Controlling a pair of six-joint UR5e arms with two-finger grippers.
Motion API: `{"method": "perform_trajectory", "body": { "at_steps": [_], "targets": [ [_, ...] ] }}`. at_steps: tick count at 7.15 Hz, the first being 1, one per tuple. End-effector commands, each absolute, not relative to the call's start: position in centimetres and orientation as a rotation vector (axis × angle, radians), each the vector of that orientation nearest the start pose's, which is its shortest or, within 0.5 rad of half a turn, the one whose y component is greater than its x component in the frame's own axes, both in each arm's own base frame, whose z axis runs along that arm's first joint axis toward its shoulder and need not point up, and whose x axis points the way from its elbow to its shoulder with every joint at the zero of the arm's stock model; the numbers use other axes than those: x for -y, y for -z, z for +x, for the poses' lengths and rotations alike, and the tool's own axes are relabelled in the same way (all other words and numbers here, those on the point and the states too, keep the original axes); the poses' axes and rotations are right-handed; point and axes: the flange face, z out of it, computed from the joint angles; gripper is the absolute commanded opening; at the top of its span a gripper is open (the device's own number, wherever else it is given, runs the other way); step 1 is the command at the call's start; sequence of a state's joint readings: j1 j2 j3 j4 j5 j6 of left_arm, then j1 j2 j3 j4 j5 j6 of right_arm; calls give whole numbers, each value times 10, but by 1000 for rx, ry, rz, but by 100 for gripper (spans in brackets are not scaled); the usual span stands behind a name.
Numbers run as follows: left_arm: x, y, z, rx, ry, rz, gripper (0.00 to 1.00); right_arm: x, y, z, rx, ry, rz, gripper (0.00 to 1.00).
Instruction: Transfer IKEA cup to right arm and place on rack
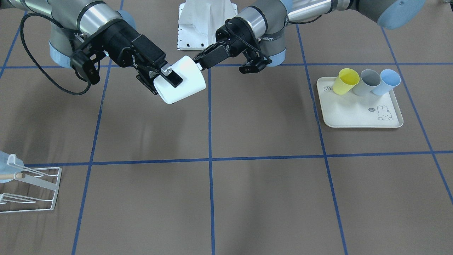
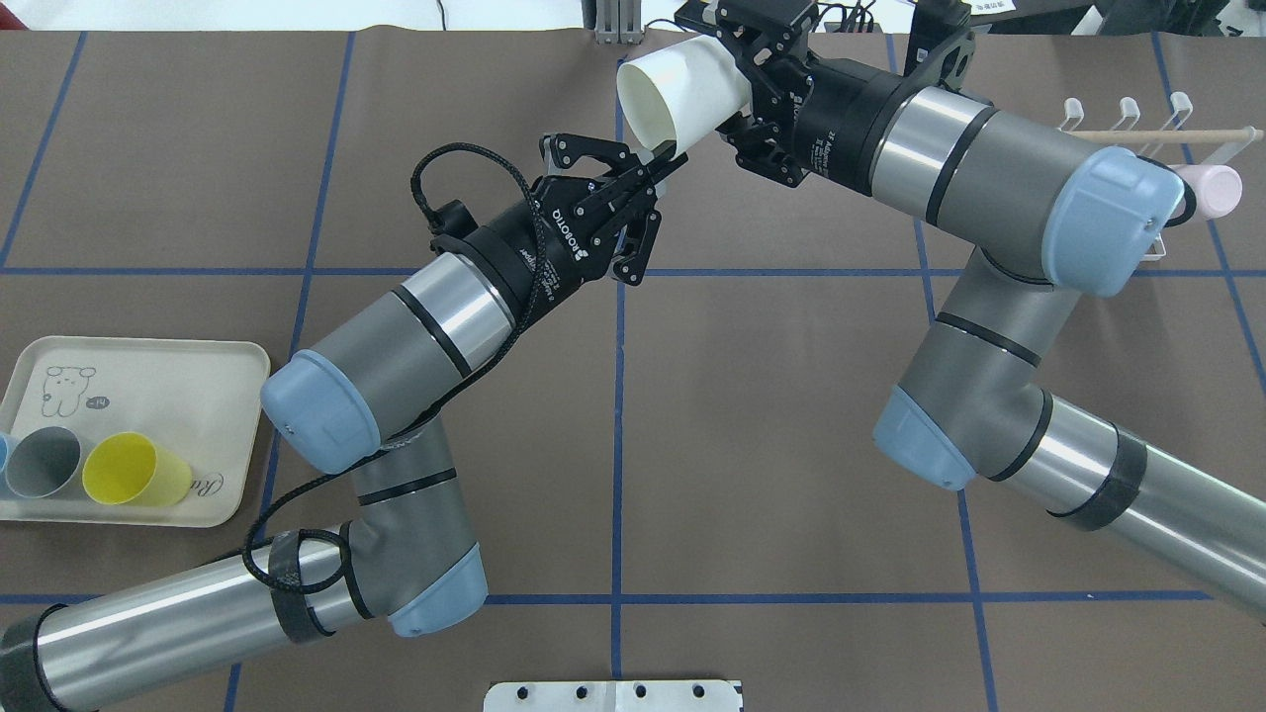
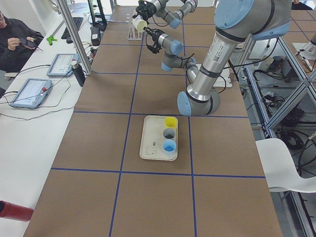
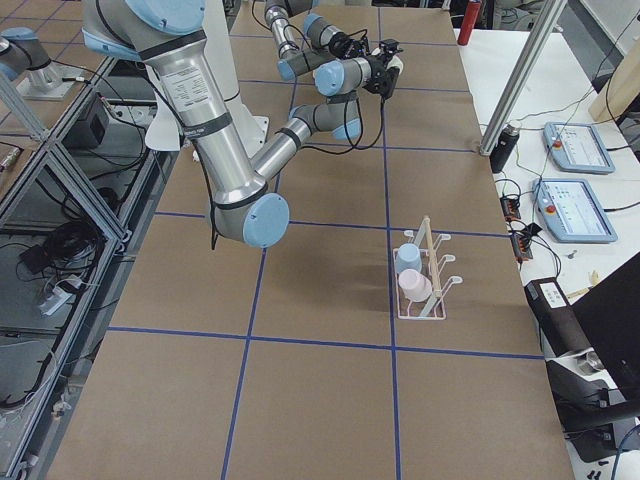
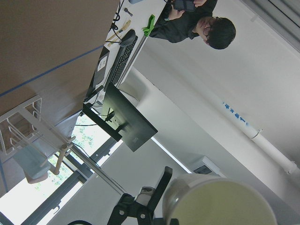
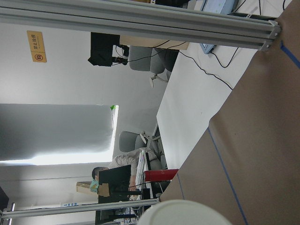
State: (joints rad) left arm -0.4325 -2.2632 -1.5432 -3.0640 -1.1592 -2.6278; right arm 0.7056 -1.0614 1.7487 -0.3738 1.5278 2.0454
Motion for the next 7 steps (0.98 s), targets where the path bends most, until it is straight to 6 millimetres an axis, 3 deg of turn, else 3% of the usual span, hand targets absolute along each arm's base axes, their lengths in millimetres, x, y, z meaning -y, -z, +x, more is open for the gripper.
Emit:
{"method": "perform_trajectory", "body": {
  "at_steps": [1,2,4,7],
  "targets": [
    [409,-114,472,-2360,1233,-472,55,479,-163,-350,1948,-834,258,0],
    [409,-114,472,-2358,1232,-468,100,479,-163,-351,1948,-834,258,0],
    [410,-116,470,-2358,1238,-456,100,483,-162,-345,1950,-842,270,0],
    [413,-118,469,-2354,1234,-435,100,503,-172,-321,1930,-878,330,0]
  ]
}}
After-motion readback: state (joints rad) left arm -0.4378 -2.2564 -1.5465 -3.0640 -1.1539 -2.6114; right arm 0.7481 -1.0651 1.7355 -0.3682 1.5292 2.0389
